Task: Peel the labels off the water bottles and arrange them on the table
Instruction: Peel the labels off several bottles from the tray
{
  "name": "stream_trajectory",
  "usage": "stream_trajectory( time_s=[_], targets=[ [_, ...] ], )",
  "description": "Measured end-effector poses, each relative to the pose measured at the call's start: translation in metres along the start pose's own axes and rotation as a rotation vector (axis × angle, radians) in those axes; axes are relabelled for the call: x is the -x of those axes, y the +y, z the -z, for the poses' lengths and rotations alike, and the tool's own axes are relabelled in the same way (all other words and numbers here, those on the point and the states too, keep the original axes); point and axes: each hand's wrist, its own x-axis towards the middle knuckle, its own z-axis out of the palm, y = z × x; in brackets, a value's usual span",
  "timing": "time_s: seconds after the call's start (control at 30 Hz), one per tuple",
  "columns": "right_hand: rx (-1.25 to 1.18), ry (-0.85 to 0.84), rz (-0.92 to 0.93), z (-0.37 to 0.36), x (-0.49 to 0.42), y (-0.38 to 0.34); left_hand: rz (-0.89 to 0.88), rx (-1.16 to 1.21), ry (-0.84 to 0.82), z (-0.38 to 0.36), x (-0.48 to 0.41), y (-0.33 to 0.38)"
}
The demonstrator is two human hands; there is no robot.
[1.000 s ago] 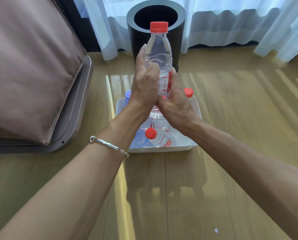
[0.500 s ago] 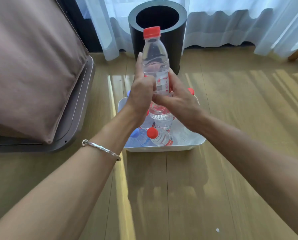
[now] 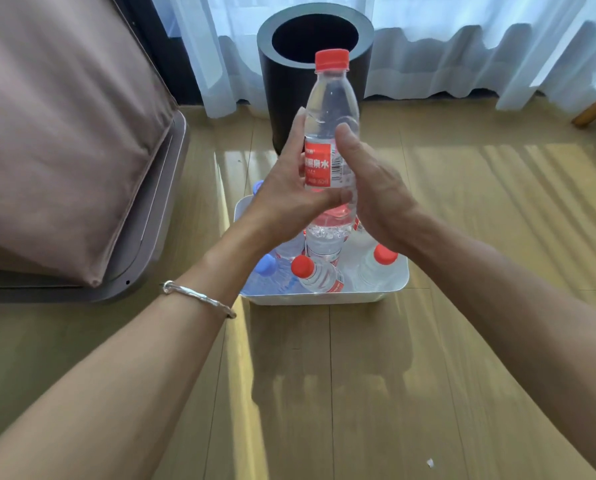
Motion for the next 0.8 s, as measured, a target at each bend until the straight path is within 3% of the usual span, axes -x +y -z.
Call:
stream_trajectory(
  time_s=[0.17,0.37,0.6,0.8],
  targets=[
    [0.207,0.068,0.035,0.004,0.001,0.003,-0.005,-0.129,0.156,0.001,-0.004,-0.007],
    [0.347,0.316,0.034,0.005,-0.005,-0.001,-0.037,-0.239,0.277,-0.002,-0.003,-0.006],
    [0.318,0.241,-0.052,0.004,-0.013,-0.012,-0.063,-0.475,0.380,-0.003,0.002,-0.001],
    [0.284,0.302,-0.026,0.004,-0.012,-0.007,-0.048,-0.364,0.330,0.004,-0.001,-0.003]
  ],
)
